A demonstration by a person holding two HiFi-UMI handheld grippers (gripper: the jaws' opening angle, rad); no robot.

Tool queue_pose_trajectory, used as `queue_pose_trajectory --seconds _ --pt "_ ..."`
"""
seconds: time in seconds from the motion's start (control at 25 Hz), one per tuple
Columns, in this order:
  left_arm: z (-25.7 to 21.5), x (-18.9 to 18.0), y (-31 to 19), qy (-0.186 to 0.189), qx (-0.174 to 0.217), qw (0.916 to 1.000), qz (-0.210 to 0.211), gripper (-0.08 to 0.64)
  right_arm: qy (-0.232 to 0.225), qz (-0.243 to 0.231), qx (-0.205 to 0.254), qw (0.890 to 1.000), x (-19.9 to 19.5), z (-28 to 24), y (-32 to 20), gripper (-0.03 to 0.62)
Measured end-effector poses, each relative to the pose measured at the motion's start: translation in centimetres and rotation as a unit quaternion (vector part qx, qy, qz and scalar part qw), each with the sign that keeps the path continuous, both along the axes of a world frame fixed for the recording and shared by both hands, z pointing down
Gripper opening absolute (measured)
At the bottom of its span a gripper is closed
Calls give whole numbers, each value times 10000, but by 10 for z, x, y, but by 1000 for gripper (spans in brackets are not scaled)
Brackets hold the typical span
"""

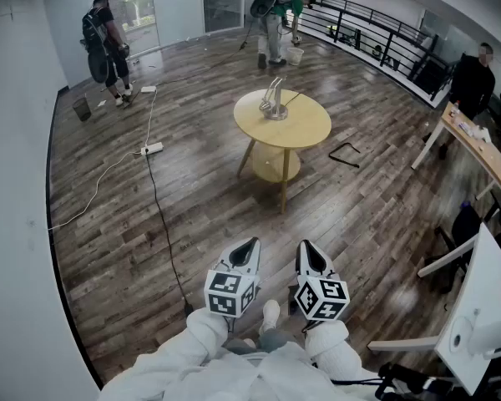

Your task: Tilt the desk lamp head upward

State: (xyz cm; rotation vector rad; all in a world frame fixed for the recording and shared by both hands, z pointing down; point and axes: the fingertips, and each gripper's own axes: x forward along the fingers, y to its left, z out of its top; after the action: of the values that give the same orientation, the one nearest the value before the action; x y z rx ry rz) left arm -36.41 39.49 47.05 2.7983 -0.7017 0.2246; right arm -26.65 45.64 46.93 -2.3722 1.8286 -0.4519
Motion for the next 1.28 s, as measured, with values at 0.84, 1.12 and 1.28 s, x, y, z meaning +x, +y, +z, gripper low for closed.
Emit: queue_pose_trajectory --seconds 0.84,1.12,1.28 --pt "2 120 -113 -195 -42 9994 -272 0 -115 -263 47 9996 125 -4 -122 17" --pt "4 175 -146 -268 -12 9990 -348 0 -187 -338 46 9992 183 0 -154 18" --pt "14 196 -163 -321 -69 9985 -433 0 -227 -361 -8 9991 209 9 -168 17"
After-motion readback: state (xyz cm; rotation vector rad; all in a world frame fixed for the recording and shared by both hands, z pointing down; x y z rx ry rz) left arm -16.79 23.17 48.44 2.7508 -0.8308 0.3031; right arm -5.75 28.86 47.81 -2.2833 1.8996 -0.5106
